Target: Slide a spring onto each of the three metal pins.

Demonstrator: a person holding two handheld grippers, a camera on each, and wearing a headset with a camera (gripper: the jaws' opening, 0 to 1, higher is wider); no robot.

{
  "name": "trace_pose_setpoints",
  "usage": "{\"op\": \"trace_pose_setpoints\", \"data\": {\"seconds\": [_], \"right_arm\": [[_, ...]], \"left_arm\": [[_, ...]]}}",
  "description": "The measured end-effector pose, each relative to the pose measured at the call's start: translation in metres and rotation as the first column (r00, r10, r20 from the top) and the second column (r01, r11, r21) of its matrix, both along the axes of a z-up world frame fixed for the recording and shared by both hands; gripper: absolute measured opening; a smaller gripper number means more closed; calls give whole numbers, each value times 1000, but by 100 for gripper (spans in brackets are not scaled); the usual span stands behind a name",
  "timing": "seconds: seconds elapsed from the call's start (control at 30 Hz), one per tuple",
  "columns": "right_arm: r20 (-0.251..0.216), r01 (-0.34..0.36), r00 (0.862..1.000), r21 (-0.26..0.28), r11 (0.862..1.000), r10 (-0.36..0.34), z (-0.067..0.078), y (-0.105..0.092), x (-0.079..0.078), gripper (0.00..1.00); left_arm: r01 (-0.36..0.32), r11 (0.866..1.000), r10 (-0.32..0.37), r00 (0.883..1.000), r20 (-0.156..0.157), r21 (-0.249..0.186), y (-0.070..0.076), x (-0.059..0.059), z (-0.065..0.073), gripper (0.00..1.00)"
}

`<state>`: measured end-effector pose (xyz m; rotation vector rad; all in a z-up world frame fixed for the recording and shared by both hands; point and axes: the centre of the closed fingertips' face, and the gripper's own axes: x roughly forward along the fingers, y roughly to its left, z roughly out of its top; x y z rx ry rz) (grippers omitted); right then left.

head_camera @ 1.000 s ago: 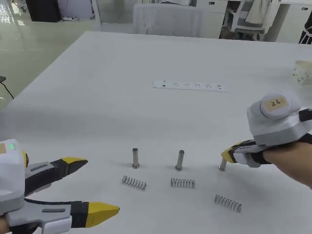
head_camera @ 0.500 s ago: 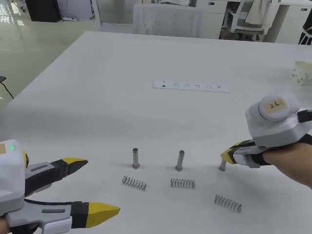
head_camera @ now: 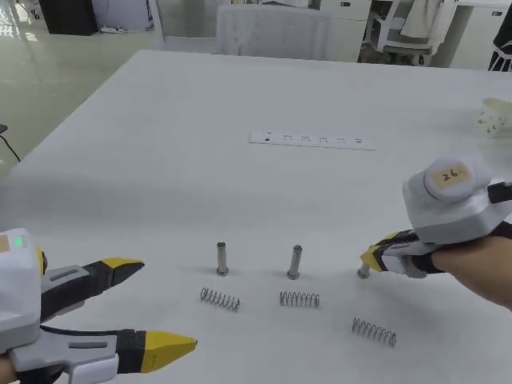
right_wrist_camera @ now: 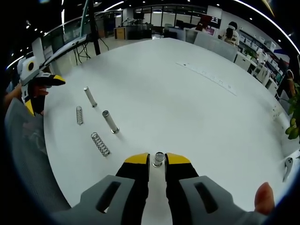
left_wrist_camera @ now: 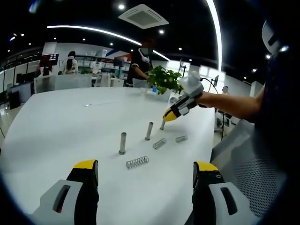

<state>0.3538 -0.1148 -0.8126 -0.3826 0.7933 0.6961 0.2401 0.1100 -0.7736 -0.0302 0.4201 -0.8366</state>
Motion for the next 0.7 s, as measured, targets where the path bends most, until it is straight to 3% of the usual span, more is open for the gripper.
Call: {"op": "trace_pose_setpoints", "data": {"seconds": [0.47,0.7], "right_arm": [[23,-18,1000,5,1000,18,3,-3,-3,17],[43,-35,998,17,999,34,11,-5,-7,19]], "left_arm": [[-3,1000,3,1000,0,0,0,-1,0,80],[-3,1000,3,1000,2,-1,0,0,1,80]]}}
